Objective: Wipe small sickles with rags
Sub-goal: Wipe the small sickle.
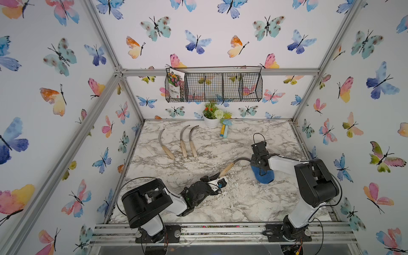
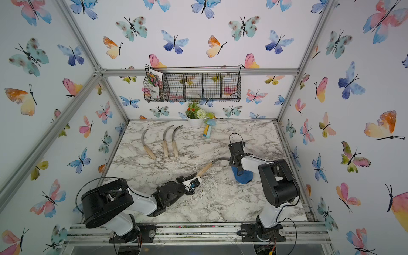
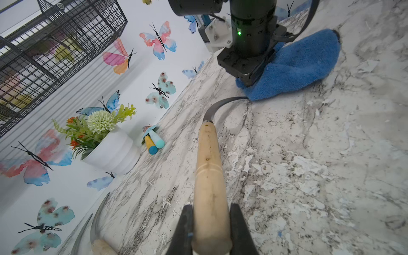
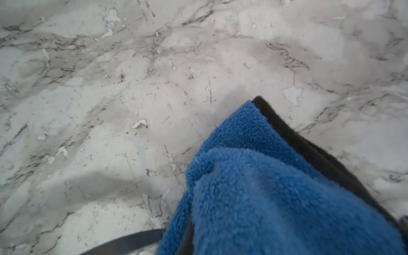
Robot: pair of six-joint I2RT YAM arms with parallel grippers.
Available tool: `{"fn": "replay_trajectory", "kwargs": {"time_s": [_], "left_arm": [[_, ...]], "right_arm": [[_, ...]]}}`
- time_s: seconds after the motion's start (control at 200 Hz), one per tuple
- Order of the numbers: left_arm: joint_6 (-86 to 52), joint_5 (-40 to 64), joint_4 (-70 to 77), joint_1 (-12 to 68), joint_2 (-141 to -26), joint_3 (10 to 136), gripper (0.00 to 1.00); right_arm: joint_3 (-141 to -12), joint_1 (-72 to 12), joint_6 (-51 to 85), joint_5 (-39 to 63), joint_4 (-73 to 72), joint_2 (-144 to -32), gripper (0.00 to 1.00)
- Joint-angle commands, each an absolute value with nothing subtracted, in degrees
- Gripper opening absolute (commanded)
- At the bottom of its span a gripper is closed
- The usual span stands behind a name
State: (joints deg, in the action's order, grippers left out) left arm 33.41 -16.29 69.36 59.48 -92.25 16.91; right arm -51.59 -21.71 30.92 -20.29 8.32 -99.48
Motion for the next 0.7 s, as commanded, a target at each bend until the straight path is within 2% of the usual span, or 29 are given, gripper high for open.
{"fn": "replay_trajectory", "kwargs": {"time_s": [0.0,0.235,0.486,0.696], "left_arm": [[36.98,-18.3,78.49,60.77,-94.72,16.27,0.0],[43.3,-20.87,90.17,64.18,-100.33,14.41,0.0],[40.71,-16.83,76.61,64.17,-97.1,17.68,0.0],[40.93,-17.1,77.27,64.16,-98.16,18.01,0.0]], "right_arm": [[-52.62,-21.62,30.73,-20.56,8.29,-100.64,0.02],[-53.36,-21.78,25.98,-14.15,4.85,-100.17,0.02],[-52.47,-22.91,22.62,-7.69,1.14,-97.04,0.02],[-53.84,-29.45,20.63,-6.95,1.24,-95.83,0.02]]}}
